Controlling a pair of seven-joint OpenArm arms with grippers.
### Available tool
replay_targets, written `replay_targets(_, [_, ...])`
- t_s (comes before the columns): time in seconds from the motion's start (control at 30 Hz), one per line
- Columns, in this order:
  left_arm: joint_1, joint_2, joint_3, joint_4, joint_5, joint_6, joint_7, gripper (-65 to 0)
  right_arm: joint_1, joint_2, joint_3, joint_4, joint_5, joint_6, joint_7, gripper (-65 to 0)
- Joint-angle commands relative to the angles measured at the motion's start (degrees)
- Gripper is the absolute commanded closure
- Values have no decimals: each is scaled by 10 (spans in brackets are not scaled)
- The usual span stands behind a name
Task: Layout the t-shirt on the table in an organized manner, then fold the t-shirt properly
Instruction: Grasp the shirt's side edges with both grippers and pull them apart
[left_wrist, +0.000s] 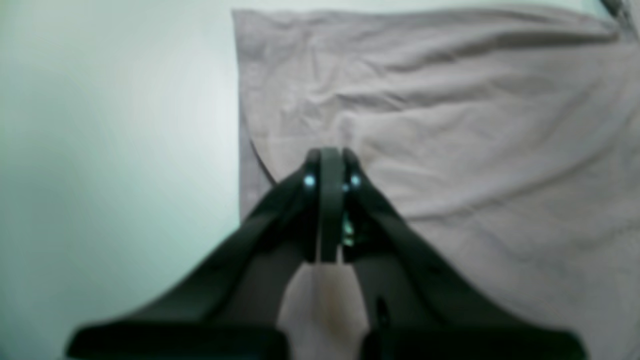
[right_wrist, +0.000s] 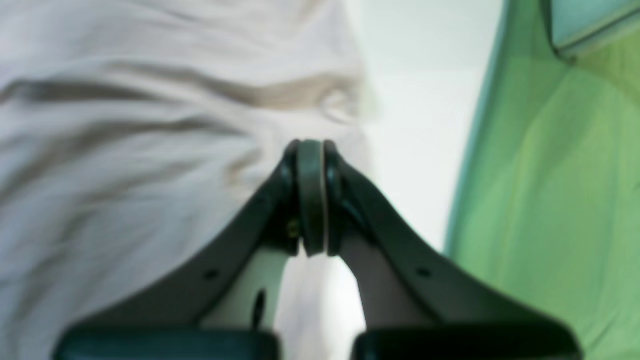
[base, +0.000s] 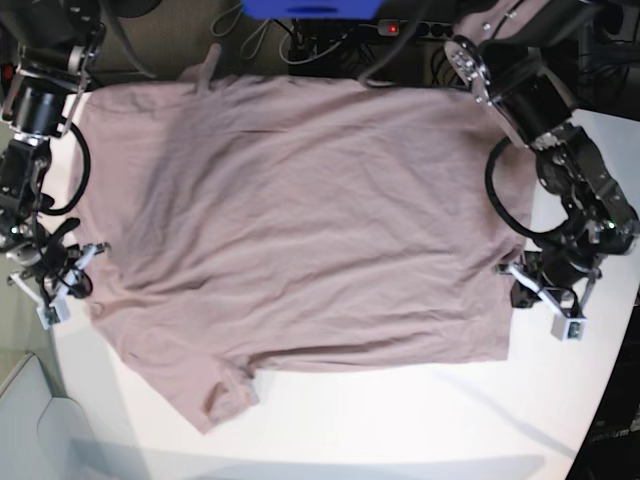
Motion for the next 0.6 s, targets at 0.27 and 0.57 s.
replay_targets(0.27, [142,6,-2,24,-3,1,-65,-5,-141,-56,66,133,-1,-1,-52,0])
replay_targets(0.57, [131,-44,33,-183,-4,1,-191,-5,-95,-48,65,22,-1,-1,-45,0])
